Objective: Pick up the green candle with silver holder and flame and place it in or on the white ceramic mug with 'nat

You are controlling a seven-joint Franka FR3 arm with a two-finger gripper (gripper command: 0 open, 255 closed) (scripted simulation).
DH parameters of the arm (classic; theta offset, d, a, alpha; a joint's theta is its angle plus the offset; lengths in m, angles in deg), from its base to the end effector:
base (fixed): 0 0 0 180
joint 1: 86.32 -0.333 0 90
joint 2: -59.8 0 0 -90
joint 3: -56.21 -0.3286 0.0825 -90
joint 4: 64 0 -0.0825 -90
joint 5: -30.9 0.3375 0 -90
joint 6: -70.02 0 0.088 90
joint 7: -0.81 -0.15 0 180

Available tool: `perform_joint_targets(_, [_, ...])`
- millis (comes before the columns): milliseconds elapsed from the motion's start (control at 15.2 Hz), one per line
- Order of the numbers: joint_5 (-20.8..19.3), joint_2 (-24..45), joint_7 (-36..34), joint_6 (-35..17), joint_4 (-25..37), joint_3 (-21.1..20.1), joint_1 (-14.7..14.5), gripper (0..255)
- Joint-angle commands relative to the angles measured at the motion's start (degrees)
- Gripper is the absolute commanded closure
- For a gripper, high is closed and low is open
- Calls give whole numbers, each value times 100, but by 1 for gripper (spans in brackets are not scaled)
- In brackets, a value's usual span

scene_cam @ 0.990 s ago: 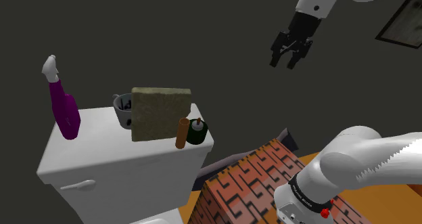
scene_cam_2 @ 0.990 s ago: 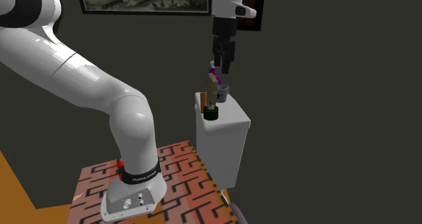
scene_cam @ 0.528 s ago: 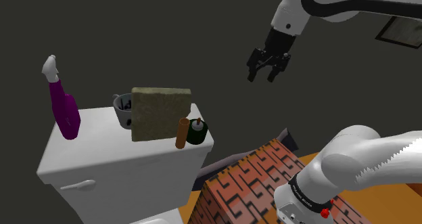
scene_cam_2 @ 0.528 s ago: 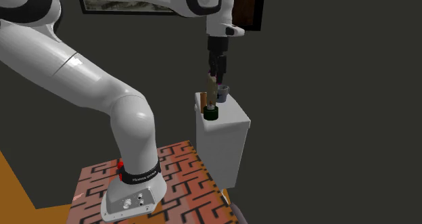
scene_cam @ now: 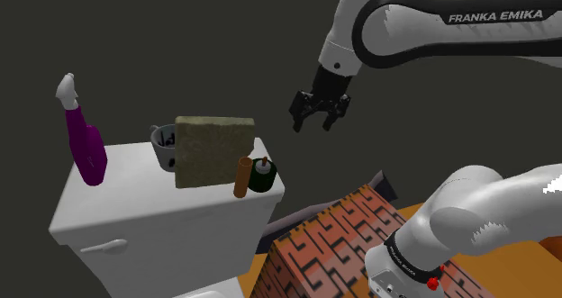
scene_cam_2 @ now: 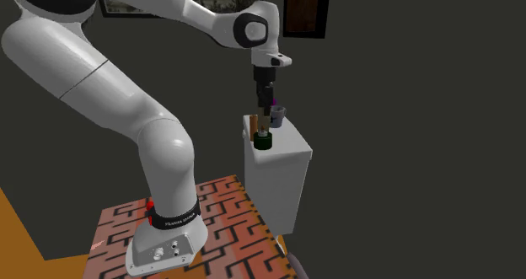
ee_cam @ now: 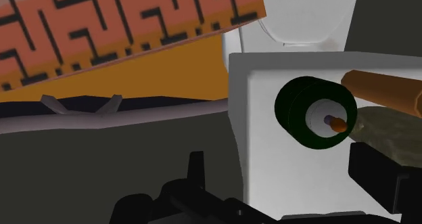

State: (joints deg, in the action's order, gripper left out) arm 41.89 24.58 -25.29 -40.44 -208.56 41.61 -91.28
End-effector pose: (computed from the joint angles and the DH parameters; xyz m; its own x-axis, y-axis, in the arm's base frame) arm 0.2919 0.1306 0.4595 0.9747 -0.2234 -0.0080 -0.2235 -0.9741 -0.0342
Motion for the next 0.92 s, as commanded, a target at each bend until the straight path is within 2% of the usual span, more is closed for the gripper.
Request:
perform_joint_targets(0, [64,244,-263,-338,-40,-257,-52,0])
perform_joint_targets(264, [68,902,-811,-1020,10,-772,-91,0])
perform_joint_targets(528, [-143,1694,-1455,-1668,196,-1292,-44,0])
perform_joint_targets(858, [-214,1958,-1523,-2113,3,-1374,-12,0])
